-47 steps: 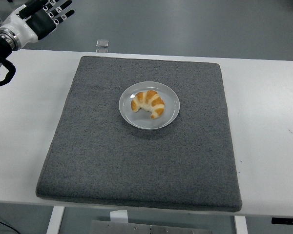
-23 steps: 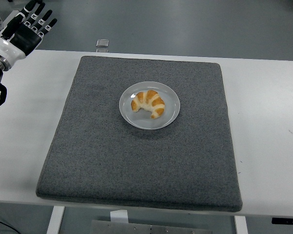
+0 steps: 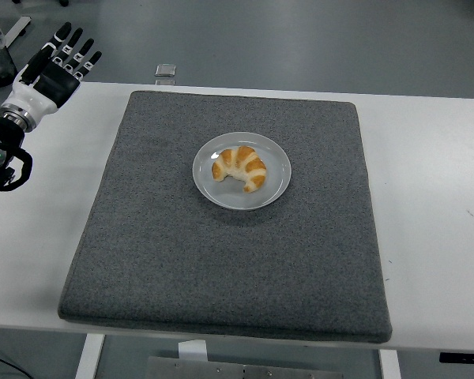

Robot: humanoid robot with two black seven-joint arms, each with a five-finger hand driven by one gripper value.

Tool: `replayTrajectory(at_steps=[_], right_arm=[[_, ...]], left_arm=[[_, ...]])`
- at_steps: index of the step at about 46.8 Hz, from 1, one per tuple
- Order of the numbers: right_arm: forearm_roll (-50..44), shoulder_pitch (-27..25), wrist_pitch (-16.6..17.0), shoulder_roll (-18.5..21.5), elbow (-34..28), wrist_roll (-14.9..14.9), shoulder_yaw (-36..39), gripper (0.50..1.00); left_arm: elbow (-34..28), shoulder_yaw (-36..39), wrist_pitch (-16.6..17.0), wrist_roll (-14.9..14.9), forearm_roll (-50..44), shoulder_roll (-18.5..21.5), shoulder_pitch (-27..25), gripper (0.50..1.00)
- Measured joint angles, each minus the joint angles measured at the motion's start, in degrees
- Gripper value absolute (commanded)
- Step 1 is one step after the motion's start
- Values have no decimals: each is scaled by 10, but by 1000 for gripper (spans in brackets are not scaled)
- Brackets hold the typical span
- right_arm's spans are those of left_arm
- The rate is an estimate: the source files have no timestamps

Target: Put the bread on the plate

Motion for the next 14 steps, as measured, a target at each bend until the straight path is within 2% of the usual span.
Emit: replayTrajectory(at_steps=[9, 14], right_arm=[[0, 0, 0, 0, 0, 0, 1, 954], [1, 0, 0, 0, 0, 0, 2, 954]], left_arm=[[12, -2, 44, -9, -1, -7, -8, 1000], [29, -2, 55, -23, -1, -29, -16, 1000]])
